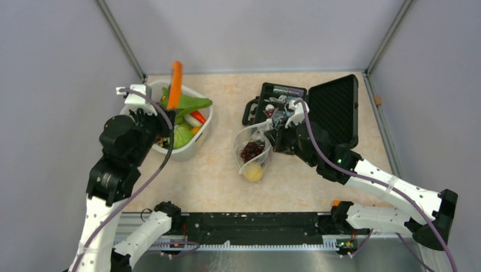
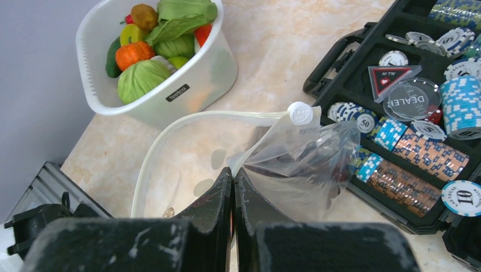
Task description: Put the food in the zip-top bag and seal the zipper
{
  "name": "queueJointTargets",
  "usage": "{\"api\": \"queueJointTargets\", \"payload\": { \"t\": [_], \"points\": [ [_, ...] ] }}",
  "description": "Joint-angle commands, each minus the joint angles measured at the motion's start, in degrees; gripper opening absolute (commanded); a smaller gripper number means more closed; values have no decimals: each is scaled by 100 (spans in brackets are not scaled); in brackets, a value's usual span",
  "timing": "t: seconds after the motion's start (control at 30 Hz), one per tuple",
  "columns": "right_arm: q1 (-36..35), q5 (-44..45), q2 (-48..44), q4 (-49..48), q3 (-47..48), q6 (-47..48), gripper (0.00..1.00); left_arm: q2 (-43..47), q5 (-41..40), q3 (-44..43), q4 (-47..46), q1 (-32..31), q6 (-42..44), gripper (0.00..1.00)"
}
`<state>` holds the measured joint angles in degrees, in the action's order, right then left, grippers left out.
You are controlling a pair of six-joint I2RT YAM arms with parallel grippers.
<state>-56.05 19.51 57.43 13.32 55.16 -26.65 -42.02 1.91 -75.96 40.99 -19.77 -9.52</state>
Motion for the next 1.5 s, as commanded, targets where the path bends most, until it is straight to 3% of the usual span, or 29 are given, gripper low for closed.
{"api": "queueJointTargets", "payload": {
  "t": [0.0,0.13,0.33,0.47,0.5,0.53,0.57,0.63,0.73,1.03,1.2,1.3,1.47],
  "points": [
    [49,-264,-29,-237,74,-123,0,-1087,-3481,224,-1040,110,-531,0],
    [50,-412,-20,-222,105,-166,0,-2171,-4124,-137,-1320,349,-979,0],
    [47,-360,-117,-216,56,-137,0,-3277,-3714,-507,-1353,535,-1327,0],
    [50,-374,-92,-230,93,-71,0,-3665,-3679,-190,-1862,540,-1364,1],
    [50,-392,-78,-244,102,-71,0,-3757,-3670,-125,-1931,562,-1358,14],
    [45,-427,-75,-257,101,-65,0,-3849,-3497,-126,-1948,614,-1359,41],
    [45,-442,-62,-265,101,-64,0,-3924,-3199,-127,-1987,656,-1330,60],
    [49,-453,-37,-264,109,-47,0,-4000,-2688,-130,-1986,676,-1238,69],
    [48,-450,-26,-245,109,-23,0,-3924,-2187,-87,-1915,697,-1130,97],
    [49,-488,-28,-257,110,70,0,-2594,-2335,530,-1551,1108,-943,99],
    [46,-575,-24,-274,94,101,0,-2108,-2309,974,-903,1430,-845,99],
    [50,-605,-15,-310,61,94,0,-1758,-833,1354,-1089,1493,-448,99],
    [49,-652,38,-293,81,101,1,-1261,2748,2146,-2223,1472,-168,99]
  ]
}}
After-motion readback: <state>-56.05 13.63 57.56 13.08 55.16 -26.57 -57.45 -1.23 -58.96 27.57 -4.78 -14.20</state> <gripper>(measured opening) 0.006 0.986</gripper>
